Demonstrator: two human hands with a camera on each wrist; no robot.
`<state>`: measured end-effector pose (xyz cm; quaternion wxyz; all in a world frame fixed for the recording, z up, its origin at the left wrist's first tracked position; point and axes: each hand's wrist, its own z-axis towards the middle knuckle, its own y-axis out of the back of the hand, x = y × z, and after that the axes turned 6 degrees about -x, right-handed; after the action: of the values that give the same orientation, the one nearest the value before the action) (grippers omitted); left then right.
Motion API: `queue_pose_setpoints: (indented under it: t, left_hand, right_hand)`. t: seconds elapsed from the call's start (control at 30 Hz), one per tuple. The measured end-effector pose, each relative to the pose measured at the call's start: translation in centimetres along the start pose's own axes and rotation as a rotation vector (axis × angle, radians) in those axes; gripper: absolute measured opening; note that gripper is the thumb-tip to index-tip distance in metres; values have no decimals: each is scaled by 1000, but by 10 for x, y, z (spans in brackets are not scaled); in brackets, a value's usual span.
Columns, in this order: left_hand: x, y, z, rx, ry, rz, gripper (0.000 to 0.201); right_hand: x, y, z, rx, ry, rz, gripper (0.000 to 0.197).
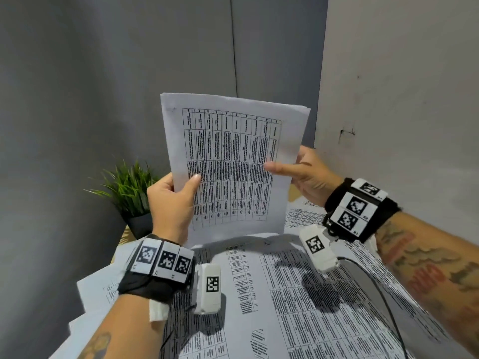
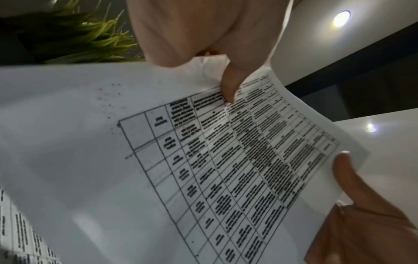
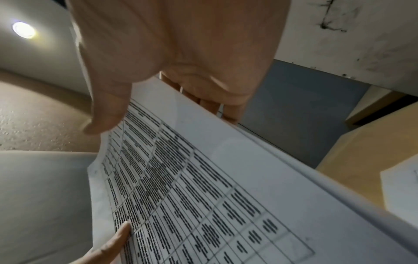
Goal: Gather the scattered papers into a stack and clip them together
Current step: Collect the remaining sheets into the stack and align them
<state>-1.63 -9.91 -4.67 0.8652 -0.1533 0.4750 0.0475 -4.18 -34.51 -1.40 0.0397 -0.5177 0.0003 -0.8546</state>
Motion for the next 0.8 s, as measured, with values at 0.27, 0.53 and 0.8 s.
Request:
queue_pose_setpoints:
  t: [0.27,0.53,0.8]
  left_hand:
    - [5,1,5,-16,7,115,18]
    - [-4,-5,-5,120,-65,-1,31]
    - [-6,2,0,325,99,-214,43]
  right_hand:
    - [-13,7,-15,83,-109,32,115]
    - [-15,1,-10,-190,-180,77,29]
    - [-9,3,-14,-175,-49,49,27]
